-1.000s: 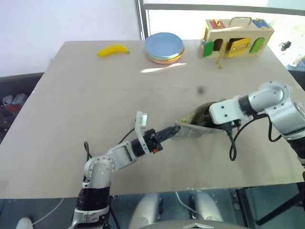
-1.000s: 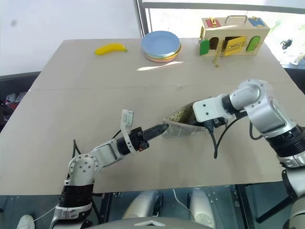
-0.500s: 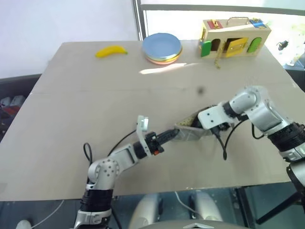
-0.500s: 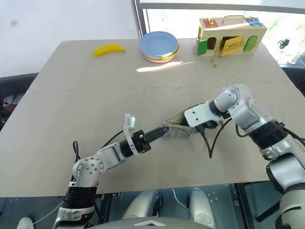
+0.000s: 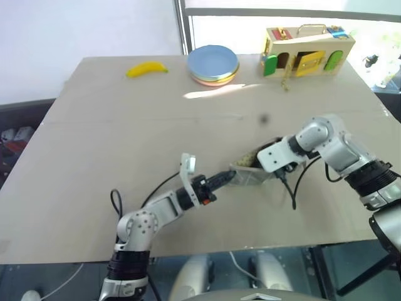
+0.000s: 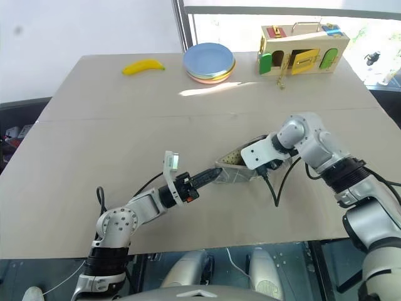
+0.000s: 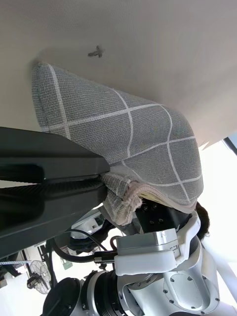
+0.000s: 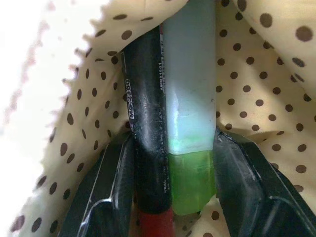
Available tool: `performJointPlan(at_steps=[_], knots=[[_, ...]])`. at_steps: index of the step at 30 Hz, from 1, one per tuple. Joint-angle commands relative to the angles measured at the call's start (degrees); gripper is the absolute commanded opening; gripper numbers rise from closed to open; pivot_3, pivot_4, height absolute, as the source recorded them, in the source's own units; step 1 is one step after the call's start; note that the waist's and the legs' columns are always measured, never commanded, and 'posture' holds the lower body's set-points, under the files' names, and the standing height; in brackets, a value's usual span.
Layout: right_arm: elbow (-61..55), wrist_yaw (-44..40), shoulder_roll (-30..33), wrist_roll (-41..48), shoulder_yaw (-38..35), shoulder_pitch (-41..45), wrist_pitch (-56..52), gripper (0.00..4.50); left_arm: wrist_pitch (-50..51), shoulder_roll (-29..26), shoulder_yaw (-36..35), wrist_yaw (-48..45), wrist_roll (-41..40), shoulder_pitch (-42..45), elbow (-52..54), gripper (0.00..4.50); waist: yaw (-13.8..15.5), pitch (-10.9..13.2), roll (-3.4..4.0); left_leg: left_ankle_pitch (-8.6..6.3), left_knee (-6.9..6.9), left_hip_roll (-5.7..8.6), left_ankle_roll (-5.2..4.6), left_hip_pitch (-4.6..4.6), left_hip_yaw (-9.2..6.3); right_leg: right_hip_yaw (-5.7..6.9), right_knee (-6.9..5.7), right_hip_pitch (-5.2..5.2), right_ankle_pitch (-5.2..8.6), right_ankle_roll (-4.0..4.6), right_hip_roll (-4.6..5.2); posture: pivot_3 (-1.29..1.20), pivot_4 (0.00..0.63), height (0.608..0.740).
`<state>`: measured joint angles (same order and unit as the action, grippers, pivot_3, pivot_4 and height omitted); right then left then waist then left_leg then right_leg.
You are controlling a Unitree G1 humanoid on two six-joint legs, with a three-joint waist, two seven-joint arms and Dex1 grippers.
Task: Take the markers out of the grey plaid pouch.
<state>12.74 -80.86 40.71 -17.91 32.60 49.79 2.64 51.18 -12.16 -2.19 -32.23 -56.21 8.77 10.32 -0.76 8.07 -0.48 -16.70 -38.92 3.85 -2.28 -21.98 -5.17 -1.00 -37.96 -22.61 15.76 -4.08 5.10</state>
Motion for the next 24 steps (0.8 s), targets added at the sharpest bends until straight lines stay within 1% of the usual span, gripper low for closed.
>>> performJointPlan(at_steps=[1, 4, 8, 9, 10, 11, 13, 18, 24], knots=[[-2.1, -1.4, 1.4, 1.1, -2.3, -0.7, -1.5, 1.8, -0.4, -0.2, -0.9, 0.1, 0.5, -0.9, 0.0, 0.0, 0.0, 0.0, 0.0, 0.0, 0.01, 0.0, 0.0, -0.01, 0.0, 0.0, 0.0, -0.01, 0.0, 0.0, 0.0, 0.0, 0.15, 0.74], [-3.8, -1.8, 1.8, 2.1, -3.5, -0.7, -2.8, 1.8, -0.3, -0.1, -1.0, 0.1, 0.5, -1.0, 0.1, 0.0, 0.0, 0.0, 0.01, 0.0, 0.07, 0.0, 0.01, -0.01, 0.0, -0.01, 0.02, -0.04, 0.0, 0.0, 0.0, 0.0, 0.15, 0.74], [-6.8, -1.6, 3.3, 5.0, -7.1, -0.3, -5.5, 1.78, -0.3, -0.1, -1.1, 0.1, 0.6, -1.1, 0.2, 0.0, 0.1, 0.0, 0.02, 0.0, 0.08, 0.0, 0.01, -0.03, 0.01, -0.01, 0.05, -0.05, 0.0, 0.0, 0.01, 0.0, 0.15, 0.74], [-7.3, -1.7, 3.6, 5.4, -7.5, -0.4, -6.1, 1.65, -0.3, -0.2, -1.1, 0.1, 0.6, -1.1, 0.2, 0.0, 0.1, 0.0, 0.04, 0.0, 0.09, 0.0, 0.01, -0.04, 0.0, -0.02, 0.05, -0.05, 0.0, 0.0, 0.01, 0.0, 0.15, 0.74], [-7.7, -1.7, 4.0, 5.6, -8.0, -0.5, -6.6, 1.21, -0.3, -0.2, -1.1, 0.1, 0.5, -1.1, 0.2, 0.0, 0.1, 0.0, 0.04, 0.0, 0.09, 0.0, 0.01, -0.04, 0.01, -0.02, 0.06, -0.05, 0.0, 0.0, 0.01, 0.0, 0.15, 0.74], [-8.0, -1.5, 4.3, 5.9, -8.5, -0.5, -7.0, 0.54, -0.3, -0.2, -1.1, 0.1, 0.5, -1.1, 0.3, 0.0, 0.1, 0.0, 0.04, 0.0, 0.1, 0.0, 0.01, -0.04, 0.0, -0.02, 0.06, -0.05, 0.0, 0.0, 0.01, 0.0, 0.15, 0.74], [-8.5, -1.2, 4.9, 6.5, -9.7, -0.6, -8.1, 0.05, -0.2, -0.3, -1.1, 0.0, 0.5, -1.1, 0.3, 0.0, 0.1, 0.0, 0.04, -0.01, 0.12, 0.0, 0.01, -0.03, 0.0, -0.03, 0.06, -0.05, 0.0, 0.0, 0.01, 0.0, 0.15, 0.74], [-9.3, -1.3, 5.9, 7.0, -10.4, -1.5, -9.1, 0.05, 0.0, -0.3, -1.2, 0.1, 0.4, -1.1, 0.3, 0.0, 0.1, 0.0, 0.04, -0.01, 0.19, 0.0, 0.01, -0.04, 0.02, -0.08, 0.08, -0.05, 0.0, 0.0, 0.02, 0.0, 0.15, 0.74], [-8.9, -1.6, 5.4, 5.7, -8.1, -3.6, -7.2, 0.05, 0.1, -0.3, -1.1, 0.1, 0.4, -1.0, 0.2, 0.0, 0.1, 0.0, 0.04, 0.0, 0.25, 0.0, 0.01, -0.03, 0.04, -0.09, 0.11, -0.08, 0.0, 0.0, 0.02, 0.0, 0.15, 0.74]])
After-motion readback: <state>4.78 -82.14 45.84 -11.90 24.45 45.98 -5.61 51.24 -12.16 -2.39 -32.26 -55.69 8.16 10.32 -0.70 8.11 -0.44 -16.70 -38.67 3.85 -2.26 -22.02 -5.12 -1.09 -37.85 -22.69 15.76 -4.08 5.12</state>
